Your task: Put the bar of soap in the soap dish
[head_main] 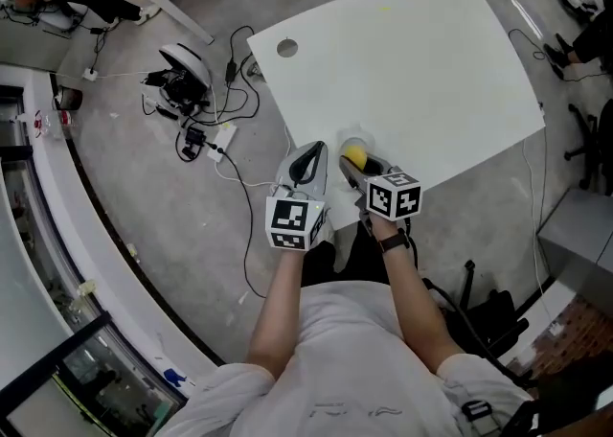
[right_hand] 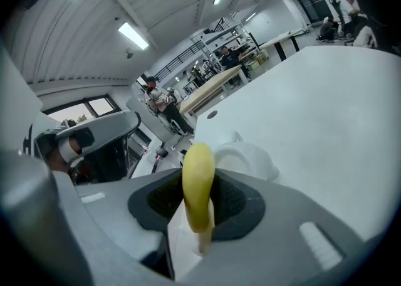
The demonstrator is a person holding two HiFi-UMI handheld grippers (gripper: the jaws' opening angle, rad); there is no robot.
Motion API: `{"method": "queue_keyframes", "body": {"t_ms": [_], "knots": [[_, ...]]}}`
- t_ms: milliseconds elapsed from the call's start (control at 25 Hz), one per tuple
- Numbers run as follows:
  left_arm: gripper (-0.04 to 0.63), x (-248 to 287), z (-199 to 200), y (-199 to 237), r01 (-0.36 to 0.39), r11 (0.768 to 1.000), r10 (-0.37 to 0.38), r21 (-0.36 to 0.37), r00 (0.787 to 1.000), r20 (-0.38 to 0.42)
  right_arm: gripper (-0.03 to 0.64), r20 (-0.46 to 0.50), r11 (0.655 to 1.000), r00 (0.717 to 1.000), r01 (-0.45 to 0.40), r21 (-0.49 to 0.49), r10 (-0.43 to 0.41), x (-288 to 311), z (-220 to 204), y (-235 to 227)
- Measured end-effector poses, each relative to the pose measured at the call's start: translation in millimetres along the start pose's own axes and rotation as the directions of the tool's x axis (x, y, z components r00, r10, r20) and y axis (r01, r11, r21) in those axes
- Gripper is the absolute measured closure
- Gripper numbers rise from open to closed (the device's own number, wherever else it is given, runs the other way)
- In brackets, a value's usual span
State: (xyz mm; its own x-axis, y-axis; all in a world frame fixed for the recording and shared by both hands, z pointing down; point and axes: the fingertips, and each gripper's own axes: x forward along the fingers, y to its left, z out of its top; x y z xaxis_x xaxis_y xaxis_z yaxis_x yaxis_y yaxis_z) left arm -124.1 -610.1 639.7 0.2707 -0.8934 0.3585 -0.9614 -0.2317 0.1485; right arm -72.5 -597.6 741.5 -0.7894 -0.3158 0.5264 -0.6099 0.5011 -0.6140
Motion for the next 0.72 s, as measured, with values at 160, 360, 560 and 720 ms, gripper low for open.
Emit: {"method": "queue_keyframes", "body": {"t_ms": [160, 360, 560, 720], "knots": [[0.594, 0.9, -1.4, 2.9, -0.006, 1.000, 0.006, -0.019, 1.000, -0.014, 0.495, -0.053, 1.000, 0.998, 0.017, -0.014, -0.017, 10.3, -2.5, -6.5], [0.594, -0.2, -5.9, 8.8, -0.017, 0.999, 0.015, -0.052, 0.999, -0.034, 0.472, -0.043, 1.000, 0.999, 0.021, -0.013, -0.021, 14.4, 0.9, -8.3], [0.594, -5.8, -8.1, 15.9, -0.029, 0.999, 0.029, -0.043, 0.999, -0.014, 0.359, 0.036, 0.989, 0.994, 0.104, -0.107, -0.100, 6.6, 20.8, -9.4], [0.594, -7.7, 10.2, 19.8, -0.015, 1.000, 0.016, -0.027, 0.999, 0.035, 0.422, 0.121, 0.973, 0.986, 0.139, -0.184, -0.118, -4.9, 49.6, 1.6]]}}
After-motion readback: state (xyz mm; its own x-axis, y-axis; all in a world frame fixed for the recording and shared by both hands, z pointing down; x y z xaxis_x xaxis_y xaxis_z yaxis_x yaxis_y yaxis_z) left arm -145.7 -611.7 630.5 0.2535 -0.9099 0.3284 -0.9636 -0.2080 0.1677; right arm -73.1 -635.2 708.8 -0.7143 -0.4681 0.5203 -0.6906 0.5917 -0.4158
